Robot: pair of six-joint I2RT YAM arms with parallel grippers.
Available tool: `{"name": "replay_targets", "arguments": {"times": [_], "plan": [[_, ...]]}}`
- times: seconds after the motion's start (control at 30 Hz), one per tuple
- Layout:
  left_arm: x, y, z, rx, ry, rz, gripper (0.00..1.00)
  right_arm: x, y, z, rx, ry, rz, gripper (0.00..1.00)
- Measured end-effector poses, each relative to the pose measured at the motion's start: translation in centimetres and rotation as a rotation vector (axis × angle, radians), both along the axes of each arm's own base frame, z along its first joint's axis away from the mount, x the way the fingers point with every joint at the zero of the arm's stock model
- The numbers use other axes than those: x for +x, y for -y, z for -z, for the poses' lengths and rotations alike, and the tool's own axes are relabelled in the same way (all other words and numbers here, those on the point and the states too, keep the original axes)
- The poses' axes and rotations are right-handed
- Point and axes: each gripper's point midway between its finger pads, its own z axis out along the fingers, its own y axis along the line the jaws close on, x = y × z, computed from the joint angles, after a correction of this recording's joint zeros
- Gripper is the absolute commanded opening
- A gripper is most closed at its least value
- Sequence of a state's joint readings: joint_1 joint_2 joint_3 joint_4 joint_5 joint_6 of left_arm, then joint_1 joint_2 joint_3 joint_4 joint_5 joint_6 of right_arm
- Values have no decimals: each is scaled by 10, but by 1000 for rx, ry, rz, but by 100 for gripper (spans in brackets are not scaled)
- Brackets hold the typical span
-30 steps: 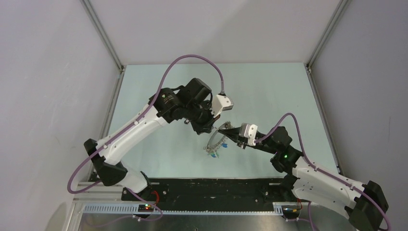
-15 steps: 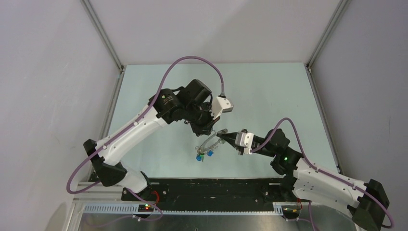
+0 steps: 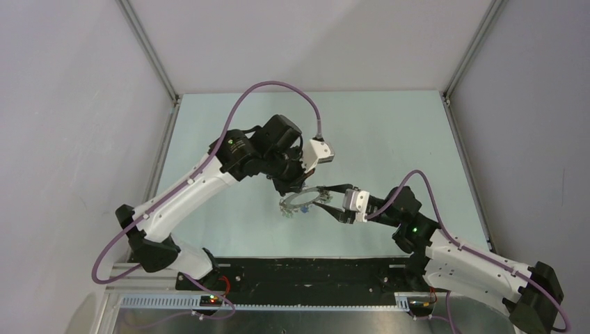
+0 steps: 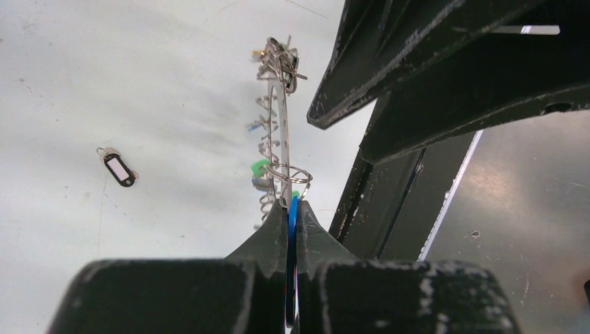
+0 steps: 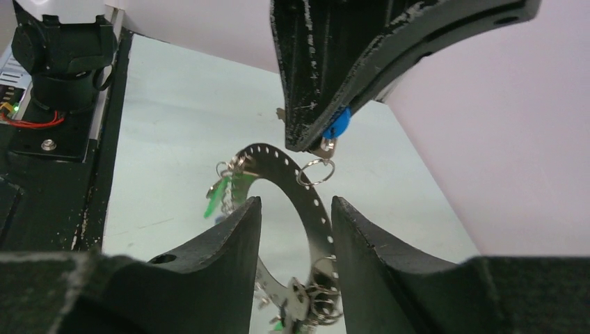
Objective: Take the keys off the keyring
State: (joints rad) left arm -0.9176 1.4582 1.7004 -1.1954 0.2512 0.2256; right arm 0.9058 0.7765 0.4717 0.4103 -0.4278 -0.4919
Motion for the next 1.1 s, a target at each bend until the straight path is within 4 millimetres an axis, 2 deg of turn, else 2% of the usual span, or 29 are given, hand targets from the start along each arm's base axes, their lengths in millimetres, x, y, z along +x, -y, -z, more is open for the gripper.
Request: {"name": "replay_targets", "arguments": {"times": [0.2,0.33,0.6,0.83,1.1], "plan": [[0,-1,2,12,16,14,0,7,5,-7,36,-30,11,49],[-6,-2,5,22,21,42,0,11,8,-10,47,-47,10,47],[-16,-4,3,23,61,109,0,14,-1,-27,44,-56,-35,46],[-19,-6,-4,14,105,144,0,9,-10,-14,12,-101,-87,44],[-24,-8,-10,7,147,194,0,0,-17,-9,2,-120,-132,44]]}}
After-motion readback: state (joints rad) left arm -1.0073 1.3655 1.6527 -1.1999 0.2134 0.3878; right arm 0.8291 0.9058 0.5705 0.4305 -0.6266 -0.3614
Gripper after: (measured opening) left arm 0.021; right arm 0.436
